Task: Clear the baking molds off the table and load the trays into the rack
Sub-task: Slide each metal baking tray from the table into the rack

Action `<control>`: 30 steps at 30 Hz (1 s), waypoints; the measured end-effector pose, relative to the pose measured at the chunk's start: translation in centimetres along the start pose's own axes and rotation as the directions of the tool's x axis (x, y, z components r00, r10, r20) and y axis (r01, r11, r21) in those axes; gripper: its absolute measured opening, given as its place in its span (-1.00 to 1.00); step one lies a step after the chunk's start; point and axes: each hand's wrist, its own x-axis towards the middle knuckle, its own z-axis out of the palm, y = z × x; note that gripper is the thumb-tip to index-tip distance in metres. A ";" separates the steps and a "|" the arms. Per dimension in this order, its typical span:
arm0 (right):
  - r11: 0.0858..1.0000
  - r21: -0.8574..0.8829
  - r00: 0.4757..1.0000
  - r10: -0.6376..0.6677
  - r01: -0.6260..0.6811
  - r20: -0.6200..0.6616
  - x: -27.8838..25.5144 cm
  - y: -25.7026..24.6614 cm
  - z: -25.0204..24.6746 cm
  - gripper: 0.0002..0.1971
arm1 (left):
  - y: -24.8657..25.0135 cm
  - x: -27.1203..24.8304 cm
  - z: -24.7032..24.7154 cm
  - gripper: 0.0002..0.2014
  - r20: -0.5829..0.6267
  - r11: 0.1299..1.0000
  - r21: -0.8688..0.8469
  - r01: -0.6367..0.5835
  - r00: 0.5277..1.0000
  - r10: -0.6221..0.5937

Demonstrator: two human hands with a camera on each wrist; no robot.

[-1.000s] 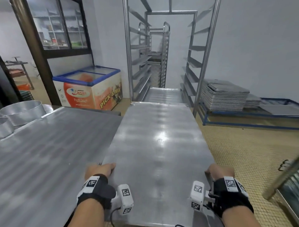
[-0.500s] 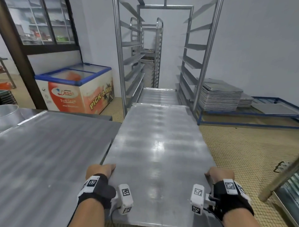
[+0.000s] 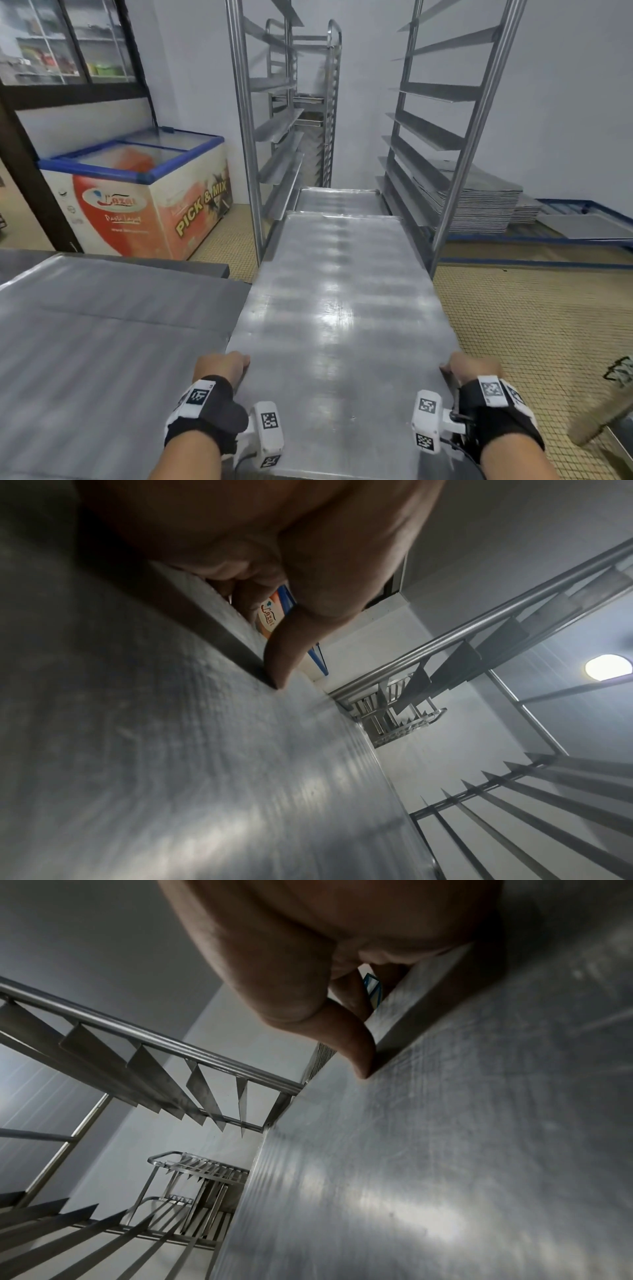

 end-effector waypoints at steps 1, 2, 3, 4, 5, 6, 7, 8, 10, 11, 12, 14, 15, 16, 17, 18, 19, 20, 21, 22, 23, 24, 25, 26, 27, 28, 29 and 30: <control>1.000 0.001 1.000 -0.001 0.001 0.001 0.5 -0.7 0.5 -0.88 | 0.3 1.1 0.4 -0.74 -0.005 1.000 -0.011 0.005 1.000 -0.005; 1.000 -0.001 1.000 -0.004 0.004 0.003 1.0 -1.3 0.9 -0.90 | 0.6 2.1 0.9 -0.72 -0.010 1.000 -0.020 0.004 1.000 -0.004; 1.000 0.008 1.000 -0.004 0.004 0.004 1.6 -1.8 1.4 -0.89 | 0.8 3.1 1.5 -0.71 -0.015 1.000 -0.019 0.000 1.000 0.000; 1.000 0.023 1.000 -0.014 0.014 0.010 2.2 -2.4 1.8 -0.89 | 1.5 3.4 1.9 -0.71 -0.018 1.000 -0.019 -0.011 1.000 0.010; 0.999 0.042 1.000 -0.006 0.006 0.010 2.5 -3.1 2.3 -0.89 | 2.2 3.6 2.3 -0.72 -0.028 0.999 -0.022 -0.023 0.999 0.022; 0.999 0.044 1.000 0.005 -0.005 0.009 3.2 -3.7 2.7 -0.90 | 3.0 3.5 2.7 -0.74 -0.029 0.999 -0.019 -0.028 0.999 0.028; 0.999 0.031 1.000 0.007 -0.007 0.010 3.7 -4.3 3.0 -0.89 | 3.7 3.8 3.1 -0.75 -0.029 1.000 0.000 -0.023 0.999 0.023; 1.000 0.020 1.000 0.001 -0.001 0.008 4.5 -4.7 3.4 -0.87 | 4.3 4.2 3.6 -0.67 -0.026 0.999 0.030 -0.025 0.999 0.026; 1.000 -0.006 1.000 -0.008 0.008 0.018 5.8 -6.0 4.0 -0.87 | 5.7 5.2 4.7 -0.55 -0.018 0.998 0.065 -0.025 0.999 0.027; 1.000 -0.019 1.000 -0.014 0.014 0.015 6.5 -6.7 4.3 -0.87 | 6.4 5.7 5.1 -0.55 -0.014 0.997 0.069 -0.025 1.000 0.026; 1.000 -0.019 1.000 -0.017 0.017 0.009 7.3 -7.3 4.6 -0.87 | 7.1 6.3 5.7 -0.56 -0.013 0.996 0.077 -0.034 0.999 0.036; 0.999 -0.029 1.000 -0.017 0.017 0.016 8.8 -8.8 5.4 -0.87 | 8.4 7.4 6.7 -0.56 -0.023 0.995 0.093 -0.041 0.999 0.043; 1.000 -0.023 1.000 -0.009 0.009 0.014 9.4 -9.4 5.7 -0.88 | 9.1 7.7 7.1 -0.55 -0.028 0.994 0.099 -0.038 0.999 0.041; 1.000 -0.028 1.000 -0.003 0.004 0.019 10.3 -10.2 6.2 -0.89 | 9.8 8.4 7.7 -0.55 -0.037 0.995 0.098 -0.035 0.999 0.039; 0.999 -0.036 1.000 0.003 -0.002 0.022 11.3 -10.8 6.6 -0.89 | 10.5 8.9 8.3 -0.55 -0.040 0.995 0.098 -0.027 0.999 0.031; 1.000 -0.029 1.000 0.001 -0.001 0.018 12.0 -11.5 7.0 -0.89 | 11.3 9.4 8.8 -0.56 -0.040 0.994 0.102 -0.025 0.999 0.029; 1.000 -0.020 1.000 0.000 0.000 0.023 12.8 -12.2 7.4 -0.90 | 12.1 9.9 9.4 -0.55 -0.040 0.995 0.097 -0.025 0.999 0.029; 1.000 -0.027 1.000 -0.008 0.009 0.028 13.6 -12.9 7.7 -0.91 | 12.8 10.5 10.0 -0.55 -0.039 0.995 0.099 -0.024 0.999 0.028; 0.999 -0.032 0.999 -0.018 0.019 0.034 14.3 -13.7 8.1 -0.89 | 13.6 11.2 10.6 -0.55 -0.038 0.995 0.102 -0.021 0.999 0.025; 0.999 -0.033 0.999 -0.029 0.030 0.037 15.1 -14.4 8.5 -0.86 | 14.4 11.8 11.1 -0.54 -0.043 0.993 0.114 -0.021 0.999 0.027; 0.999 -0.018 0.999 -0.031 0.032 0.042 15.7 -15.1 8.9 -0.84 | 15.1 12.4 11.6 -0.52 -0.046 0.992 0.122 -0.022 0.999 0.028; 1.000 -0.002 0.999 -0.030 0.030 0.043 16.4 -15.7 9.3 -0.81 | 15.8 13.1 12.1 -0.49 -0.049 0.990 0.138 -0.023 0.998 0.030; 1.000 0.006 0.999 -0.024 0.023 0.045 17.0 -16.3 9.7 -0.78 | 16.4 13.7 12.5 -0.46 -0.051 0.987 0.156 -0.019 0.998 0.028; 1.000 0.015 0.999 -0.027 0.026 0.046 17.7 -16.8 10.1 -0.75 | 17.1 14.3 13.0 -0.44 -0.055 0.986 0.168 -0.019 0.998 0.029; 0.999 0.032 0.999 -0.033 0.031 0.041 18.5 -17.3 10.5 -0.73 | 17.8 14.9 13.4 -0.43 -0.052 0.985 0.173 -0.013 0.998 0.023; 0.998 0.043 0.999 -0.040 0.039 0.032 19.1 -17.9 10.9 -0.72 | 18.4 15.4 13.7 -0.45 -0.050 0.984 0.178 -0.014 0.998 0.023; 0.998 0.056 0.999 -0.037 0.036 0.025 19.7 -18.6 11.2 -0.68 | 19.1 15.9 14.1 -0.48 -0.044 0.978 0.207 -0.016 0.999 0.026; 0.997 0.066 0.999 -0.035 0.034 0.011 20.1 -19.3 11.5 -0.65 | 19.6 16.4 14.4 -0.52 -0.038 0.975 0.223 -0.022 0.999 0.032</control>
